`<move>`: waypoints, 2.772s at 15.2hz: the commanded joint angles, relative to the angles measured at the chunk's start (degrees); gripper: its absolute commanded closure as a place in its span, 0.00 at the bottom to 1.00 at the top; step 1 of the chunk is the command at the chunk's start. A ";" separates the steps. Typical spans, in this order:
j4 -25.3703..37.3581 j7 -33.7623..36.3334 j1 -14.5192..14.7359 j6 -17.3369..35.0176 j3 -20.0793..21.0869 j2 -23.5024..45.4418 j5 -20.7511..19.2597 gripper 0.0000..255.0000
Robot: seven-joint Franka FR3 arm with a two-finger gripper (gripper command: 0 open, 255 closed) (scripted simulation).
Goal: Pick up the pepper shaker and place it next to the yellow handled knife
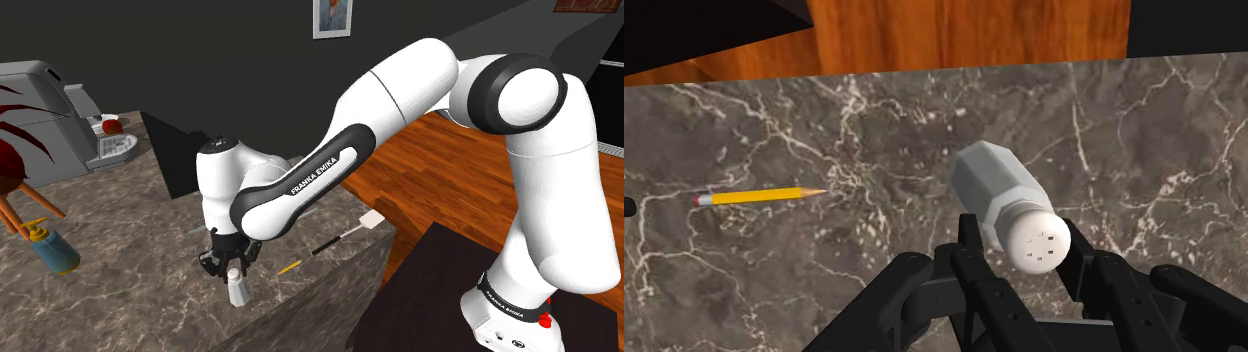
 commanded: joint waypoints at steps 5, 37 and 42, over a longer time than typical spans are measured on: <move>-0.02 -0.01 0.00 0.00 0.00 0.04 0.00 1.00; 12.84 -1.79 -1.45 -20.92 2.86 -8.86 4.88 1.00; 11.85 -4.59 -3.79 -21.97 2.53 -11.01 6.28 1.00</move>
